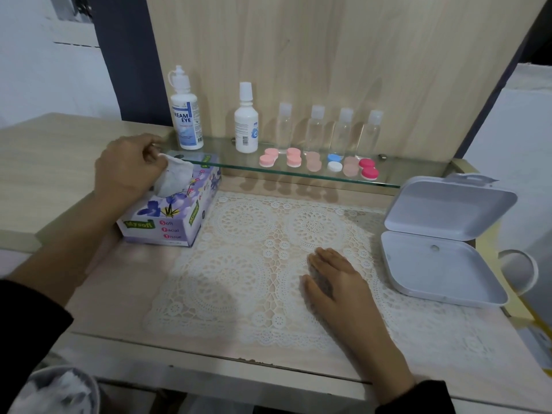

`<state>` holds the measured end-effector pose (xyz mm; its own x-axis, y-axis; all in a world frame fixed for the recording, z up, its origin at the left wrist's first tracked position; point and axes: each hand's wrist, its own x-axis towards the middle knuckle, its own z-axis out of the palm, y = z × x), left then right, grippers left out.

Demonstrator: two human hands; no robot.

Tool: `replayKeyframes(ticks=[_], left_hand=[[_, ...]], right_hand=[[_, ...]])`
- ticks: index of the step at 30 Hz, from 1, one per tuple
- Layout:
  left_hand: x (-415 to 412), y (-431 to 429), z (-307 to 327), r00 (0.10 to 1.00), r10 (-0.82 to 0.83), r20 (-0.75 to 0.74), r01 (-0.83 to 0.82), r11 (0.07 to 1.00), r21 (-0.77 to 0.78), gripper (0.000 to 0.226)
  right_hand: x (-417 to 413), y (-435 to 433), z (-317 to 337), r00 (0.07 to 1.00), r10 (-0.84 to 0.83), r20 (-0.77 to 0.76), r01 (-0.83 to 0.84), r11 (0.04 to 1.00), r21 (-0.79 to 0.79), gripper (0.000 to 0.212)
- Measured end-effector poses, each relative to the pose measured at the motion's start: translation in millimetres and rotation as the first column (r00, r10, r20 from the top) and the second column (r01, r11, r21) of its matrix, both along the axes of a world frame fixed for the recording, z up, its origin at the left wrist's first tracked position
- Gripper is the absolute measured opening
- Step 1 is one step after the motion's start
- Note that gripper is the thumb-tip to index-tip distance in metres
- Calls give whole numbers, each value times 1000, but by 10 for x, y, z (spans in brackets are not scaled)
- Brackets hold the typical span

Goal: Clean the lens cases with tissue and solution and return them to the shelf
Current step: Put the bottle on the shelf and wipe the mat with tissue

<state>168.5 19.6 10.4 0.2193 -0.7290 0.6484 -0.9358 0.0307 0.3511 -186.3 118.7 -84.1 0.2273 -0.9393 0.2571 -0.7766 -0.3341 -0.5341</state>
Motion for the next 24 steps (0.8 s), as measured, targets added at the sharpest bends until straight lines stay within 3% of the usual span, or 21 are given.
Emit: replayKeyframes(ticks=[5,10,16,19,23,24], left_hand=[[120,-2,42,998,-45,35,46,998,-40,30],[-84,132,191,938,-156,-310,101,977,-185,18],[-475,233,366,840,-276,-467,187,955,-229,10],[-755,328,360,677,-381,-630,341,921,-190,11],[-1128,477,259,291,-348,-891,590,799,-119,23],[-1211,512,213,252,-324,-912,621,777,-105,23]], right_hand=[[-2,7,4,1000,-4,-2,4,1000,1,61],[-7,8,-7,1000,-2,8,2,1000,-21,50],[-2,8,11,1000,-3,4,3,1000,-1,60],[-6,12,4,1000,-3,0,3,1000,-1,55],[-7,22,20,1000,-7,-6,7,1000,8,61],[-3,25,26,1000,-5,-3,5,1000,7,60]])
